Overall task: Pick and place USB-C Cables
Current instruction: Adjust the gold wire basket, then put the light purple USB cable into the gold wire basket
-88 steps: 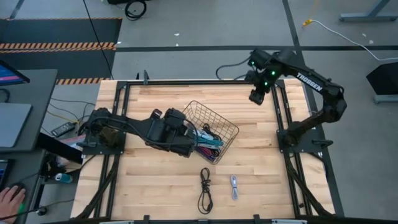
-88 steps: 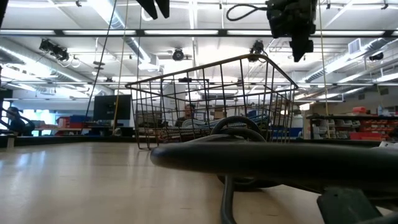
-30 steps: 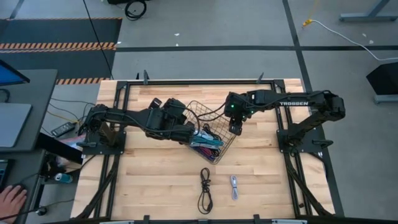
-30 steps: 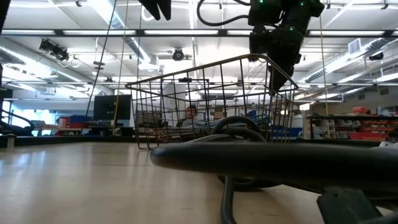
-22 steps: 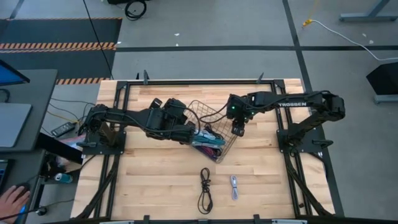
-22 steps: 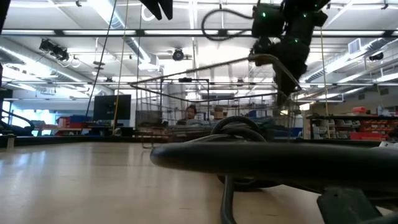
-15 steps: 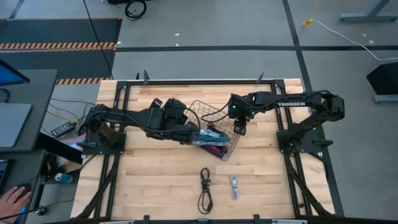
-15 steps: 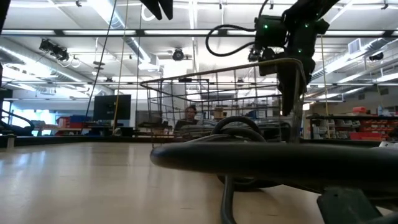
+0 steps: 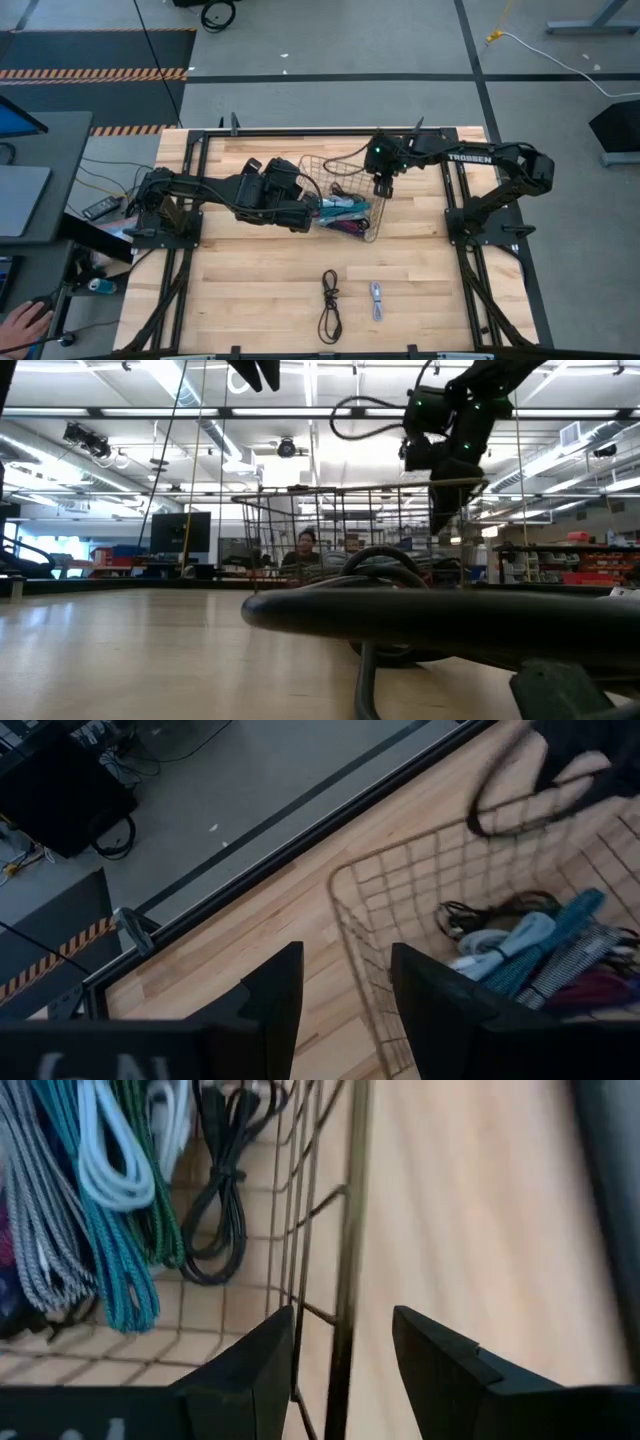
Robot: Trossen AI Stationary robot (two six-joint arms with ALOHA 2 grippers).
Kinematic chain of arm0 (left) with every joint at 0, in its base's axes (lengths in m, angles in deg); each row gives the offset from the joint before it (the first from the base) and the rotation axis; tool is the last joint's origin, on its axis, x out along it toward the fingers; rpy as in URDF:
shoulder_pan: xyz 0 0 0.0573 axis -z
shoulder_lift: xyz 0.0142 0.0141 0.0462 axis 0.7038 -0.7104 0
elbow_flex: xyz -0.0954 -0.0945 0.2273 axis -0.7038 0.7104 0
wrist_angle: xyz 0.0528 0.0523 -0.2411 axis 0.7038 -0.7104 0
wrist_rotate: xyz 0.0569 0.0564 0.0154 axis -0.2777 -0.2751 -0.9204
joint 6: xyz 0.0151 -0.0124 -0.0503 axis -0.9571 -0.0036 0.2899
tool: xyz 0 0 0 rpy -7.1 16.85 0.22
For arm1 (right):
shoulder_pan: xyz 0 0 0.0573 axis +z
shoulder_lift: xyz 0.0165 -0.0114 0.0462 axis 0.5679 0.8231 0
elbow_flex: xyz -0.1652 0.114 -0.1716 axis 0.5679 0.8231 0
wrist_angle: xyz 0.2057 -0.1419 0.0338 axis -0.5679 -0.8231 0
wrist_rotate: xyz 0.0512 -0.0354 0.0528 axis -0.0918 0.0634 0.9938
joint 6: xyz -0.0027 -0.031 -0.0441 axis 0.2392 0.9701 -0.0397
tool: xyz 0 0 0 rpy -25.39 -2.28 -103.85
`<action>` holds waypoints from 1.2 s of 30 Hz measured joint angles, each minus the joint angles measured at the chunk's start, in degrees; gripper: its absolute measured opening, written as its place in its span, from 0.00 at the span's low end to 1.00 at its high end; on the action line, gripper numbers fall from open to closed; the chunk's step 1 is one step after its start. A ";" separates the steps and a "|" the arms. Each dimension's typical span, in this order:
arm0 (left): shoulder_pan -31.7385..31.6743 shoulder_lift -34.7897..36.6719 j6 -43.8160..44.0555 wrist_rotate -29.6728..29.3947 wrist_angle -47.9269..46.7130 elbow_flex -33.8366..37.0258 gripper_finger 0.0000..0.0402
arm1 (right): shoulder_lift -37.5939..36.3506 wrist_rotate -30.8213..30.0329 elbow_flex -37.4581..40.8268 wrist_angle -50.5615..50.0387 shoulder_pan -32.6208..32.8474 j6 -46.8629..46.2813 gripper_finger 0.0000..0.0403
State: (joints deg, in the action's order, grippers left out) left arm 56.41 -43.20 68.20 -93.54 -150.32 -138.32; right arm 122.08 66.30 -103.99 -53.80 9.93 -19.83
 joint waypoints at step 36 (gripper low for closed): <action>-0.63 0.00 -2.96 -0.43 0.42 0.00 0.40 | -0.04 7.02 -6.83 11.63 -0.10 -7.37 0.44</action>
State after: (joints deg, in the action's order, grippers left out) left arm 55.78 -43.20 65.24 -93.97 -149.90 -138.32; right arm 122.04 73.32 -110.83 -42.17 9.82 -27.19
